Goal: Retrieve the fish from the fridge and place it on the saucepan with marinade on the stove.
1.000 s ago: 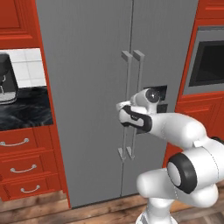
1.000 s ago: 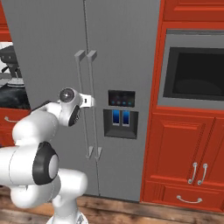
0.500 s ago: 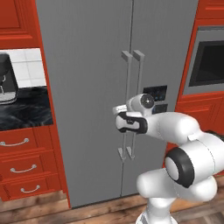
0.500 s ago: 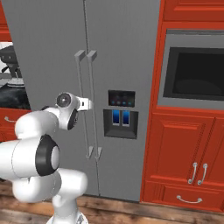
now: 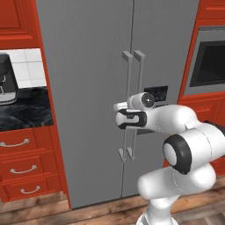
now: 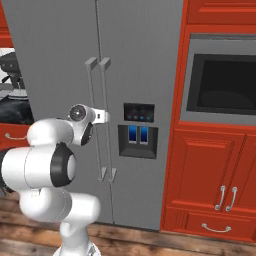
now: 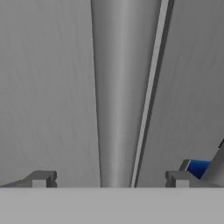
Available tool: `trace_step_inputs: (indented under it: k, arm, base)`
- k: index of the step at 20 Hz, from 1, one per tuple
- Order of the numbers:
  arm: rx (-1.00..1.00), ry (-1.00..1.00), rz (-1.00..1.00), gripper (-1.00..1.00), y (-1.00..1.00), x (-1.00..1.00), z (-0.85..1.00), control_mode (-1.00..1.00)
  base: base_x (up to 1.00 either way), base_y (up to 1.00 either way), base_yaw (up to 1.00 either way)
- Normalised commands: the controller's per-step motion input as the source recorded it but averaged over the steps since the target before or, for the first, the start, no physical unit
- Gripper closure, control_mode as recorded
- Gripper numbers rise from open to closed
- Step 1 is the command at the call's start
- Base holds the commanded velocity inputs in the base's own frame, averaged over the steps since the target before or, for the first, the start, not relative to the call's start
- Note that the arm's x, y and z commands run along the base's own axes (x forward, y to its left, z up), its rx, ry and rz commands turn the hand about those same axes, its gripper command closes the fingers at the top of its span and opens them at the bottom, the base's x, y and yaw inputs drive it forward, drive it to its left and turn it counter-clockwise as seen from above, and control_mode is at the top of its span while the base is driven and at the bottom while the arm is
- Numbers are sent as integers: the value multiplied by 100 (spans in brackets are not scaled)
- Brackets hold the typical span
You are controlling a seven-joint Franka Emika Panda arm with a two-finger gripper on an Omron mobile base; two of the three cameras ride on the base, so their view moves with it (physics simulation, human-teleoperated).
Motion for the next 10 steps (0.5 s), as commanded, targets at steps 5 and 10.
trace_step_inputs:
  k: [5, 10]
  arm:
    - [0, -2, 0, -100, 0, 24, -2, -100]
    - [0, 0, -1, -100, 0, 44, -9, -100]
  base:
    - [0, 0, 0]
    - [0, 0, 0]
